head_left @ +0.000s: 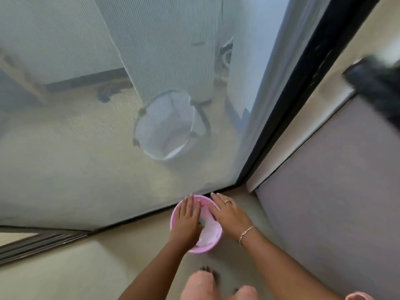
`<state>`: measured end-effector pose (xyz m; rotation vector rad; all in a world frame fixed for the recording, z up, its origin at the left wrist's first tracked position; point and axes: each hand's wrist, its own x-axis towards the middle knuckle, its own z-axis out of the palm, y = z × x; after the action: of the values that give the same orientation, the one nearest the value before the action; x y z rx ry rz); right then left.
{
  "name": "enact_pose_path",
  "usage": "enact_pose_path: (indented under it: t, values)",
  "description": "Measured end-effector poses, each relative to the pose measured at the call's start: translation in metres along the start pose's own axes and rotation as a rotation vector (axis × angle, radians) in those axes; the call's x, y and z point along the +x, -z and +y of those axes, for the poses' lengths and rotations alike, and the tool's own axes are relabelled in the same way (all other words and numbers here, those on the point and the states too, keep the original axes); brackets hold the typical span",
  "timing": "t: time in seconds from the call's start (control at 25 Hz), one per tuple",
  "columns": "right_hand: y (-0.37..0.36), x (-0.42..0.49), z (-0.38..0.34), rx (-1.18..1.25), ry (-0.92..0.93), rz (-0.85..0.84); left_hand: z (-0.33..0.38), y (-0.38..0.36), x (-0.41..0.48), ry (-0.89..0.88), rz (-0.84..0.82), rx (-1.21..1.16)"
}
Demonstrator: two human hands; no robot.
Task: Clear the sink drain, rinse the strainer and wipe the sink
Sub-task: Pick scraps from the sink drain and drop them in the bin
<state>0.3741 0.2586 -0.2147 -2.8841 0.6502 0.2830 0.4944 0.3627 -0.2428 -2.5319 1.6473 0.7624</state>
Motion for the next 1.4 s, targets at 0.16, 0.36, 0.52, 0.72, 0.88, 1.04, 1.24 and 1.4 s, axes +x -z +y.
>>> enact_pose_path:
  t: [0.16,0.36,0.52,0.72,0.88,1.04,1.24,1.4]
  values:
    - [0.094,-0.024,0.004,0.010,-0.043,0.071,0.027,0.093,-0.023,-0.101,0.071,0.069]
    - [0.200,-0.055,0.018,-0.167,-0.189,0.277,0.078,0.201,-0.034,-0.278,0.234,0.148]
    - [0.258,-0.081,0.022,-0.216,-0.359,0.389,0.125,0.252,-0.039,-0.372,0.310,0.146]
    - [0.291,-0.113,0.045,-0.239,-0.557,0.504,0.185,0.286,-0.041,-0.574,0.378,0.133]
    - [0.295,-0.161,0.071,-0.206,-0.724,0.496,0.243,0.292,-0.041,-0.736,0.383,0.173]
    - [0.291,-0.218,0.102,-0.192,-0.820,0.523,0.313,0.280,-0.044,-0.871,0.329,0.189]
    - [0.291,-0.293,0.153,-0.124,-0.947,0.577,0.413,0.264,-0.048,-1.047,0.311,0.286]
    - [0.281,-0.353,0.204,-0.092,-0.989,0.573,0.489,0.247,-0.047,-1.135,0.260,0.347]
